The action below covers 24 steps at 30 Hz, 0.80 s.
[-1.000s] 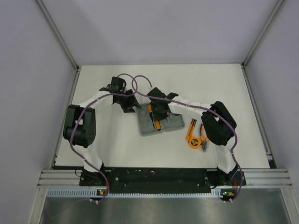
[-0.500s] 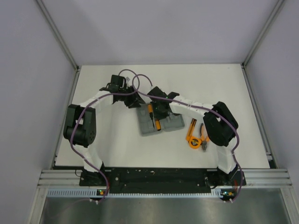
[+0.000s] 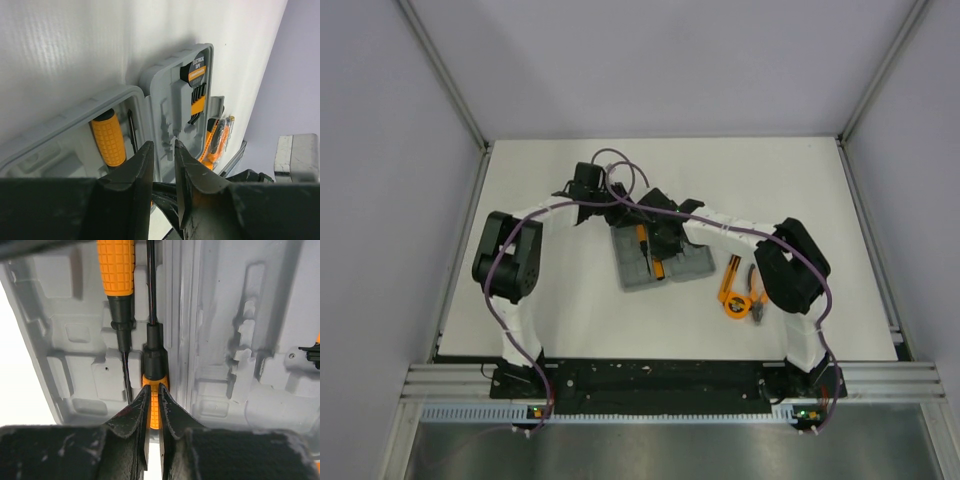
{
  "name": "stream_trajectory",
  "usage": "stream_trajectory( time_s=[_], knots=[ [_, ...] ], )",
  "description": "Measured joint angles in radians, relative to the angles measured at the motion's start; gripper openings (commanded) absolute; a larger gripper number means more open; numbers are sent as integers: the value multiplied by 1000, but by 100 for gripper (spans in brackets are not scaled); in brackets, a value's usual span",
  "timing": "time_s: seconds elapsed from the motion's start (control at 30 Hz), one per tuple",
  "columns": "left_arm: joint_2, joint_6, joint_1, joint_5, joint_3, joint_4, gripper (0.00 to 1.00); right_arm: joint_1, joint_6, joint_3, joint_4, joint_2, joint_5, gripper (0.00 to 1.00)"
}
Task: Pack the tool kit
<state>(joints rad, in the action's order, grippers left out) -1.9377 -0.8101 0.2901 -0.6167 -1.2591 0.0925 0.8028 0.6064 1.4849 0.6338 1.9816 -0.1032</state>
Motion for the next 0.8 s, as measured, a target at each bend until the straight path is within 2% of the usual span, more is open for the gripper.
stream_trajectory(
  time_s=[0.1,0.3,0.47,0.8],
  knots=[
    [-19,-3,25,23,-9,-5,22,0,7,-3,0,0,0,8],
    [-28,20,68,153,-40,65,16,0,14,-6,-3,0,0,8],
    [-38,31,87,243,-60,119,15,0,19,-6,-3,0,0,7],
    [-92,27,104,267,-106,144,13,0,26,-14,-16,0,3,7]
  ],
)
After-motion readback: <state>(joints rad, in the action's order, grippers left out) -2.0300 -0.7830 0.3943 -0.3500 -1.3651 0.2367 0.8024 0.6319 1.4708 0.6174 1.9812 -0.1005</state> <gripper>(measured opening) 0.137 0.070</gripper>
